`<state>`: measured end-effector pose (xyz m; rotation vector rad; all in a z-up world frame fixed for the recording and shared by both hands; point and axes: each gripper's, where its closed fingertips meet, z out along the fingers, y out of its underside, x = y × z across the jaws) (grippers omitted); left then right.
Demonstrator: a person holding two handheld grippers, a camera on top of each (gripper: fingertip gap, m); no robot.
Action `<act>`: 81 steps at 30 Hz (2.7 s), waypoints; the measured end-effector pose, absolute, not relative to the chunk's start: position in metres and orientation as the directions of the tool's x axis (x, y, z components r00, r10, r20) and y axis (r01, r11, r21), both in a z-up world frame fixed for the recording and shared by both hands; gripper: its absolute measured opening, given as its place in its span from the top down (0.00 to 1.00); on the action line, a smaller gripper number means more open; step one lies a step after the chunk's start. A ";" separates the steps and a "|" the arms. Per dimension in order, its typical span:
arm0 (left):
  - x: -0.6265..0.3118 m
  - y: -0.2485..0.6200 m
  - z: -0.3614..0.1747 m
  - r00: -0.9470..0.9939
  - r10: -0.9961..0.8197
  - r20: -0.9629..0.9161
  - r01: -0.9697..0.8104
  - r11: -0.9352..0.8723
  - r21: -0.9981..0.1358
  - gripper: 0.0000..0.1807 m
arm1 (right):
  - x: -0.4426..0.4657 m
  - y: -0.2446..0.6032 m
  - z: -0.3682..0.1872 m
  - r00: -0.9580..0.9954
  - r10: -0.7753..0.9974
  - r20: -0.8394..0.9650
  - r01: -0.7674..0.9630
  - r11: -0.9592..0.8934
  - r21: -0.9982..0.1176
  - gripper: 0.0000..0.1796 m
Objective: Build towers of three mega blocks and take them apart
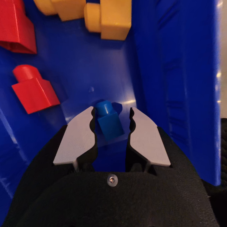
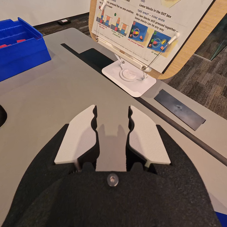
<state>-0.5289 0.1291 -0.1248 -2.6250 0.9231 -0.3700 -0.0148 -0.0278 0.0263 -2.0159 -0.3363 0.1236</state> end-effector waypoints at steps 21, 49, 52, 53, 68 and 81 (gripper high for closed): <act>-0.501 0.124 -0.057 0.675 -0.735 0.058 -0.562 -0.564 -0.605 0.78 | -0.022 -0.027 0.033 0.941 0.337 0.016 0.149 -0.372 -0.916 0.75; -0.234 -0.083 0.037 -0.124 -0.989 0.079 -0.375 -0.027 -0.926 0.73 | -0.232 -0.085 0.045 0.223 0.972 -0.070 0.175 -0.110 -0.978 0.84; -0.262 -0.044 0.028 0.043 -0.999 0.007 -0.411 -0.024 -0.911 0.72 | -0.172 -0.051 -0.013 0.449 0.894 0.009 0.410 -0.197 -0.890 0.84; -0.277 -0.030 0.026 0.100 -0.995 -0.018 -0.429 -0.027 -0.903 0.72 | -0.150 -0.044 -0.037 0.498 0.867 0.025 0.473 -0.248 -0.846 0.84; -0.571 0.160 -0.065 0.768 -0.627 -0.131 -0.596 -0.624 -0.504 0.80 | -0.095 -0.026 -0.112 0.592 0.806 0.025 0.515 -0.354 -0.781 0.79; -0.498 0.208 -0.097 0.660 -0.751 -0.037 -0.640 -0.536 -0.551 0.77 | -0.087 -0.024 -0.073 0.635 0.772 0.021 0.402 -0.307 -0.863 0.72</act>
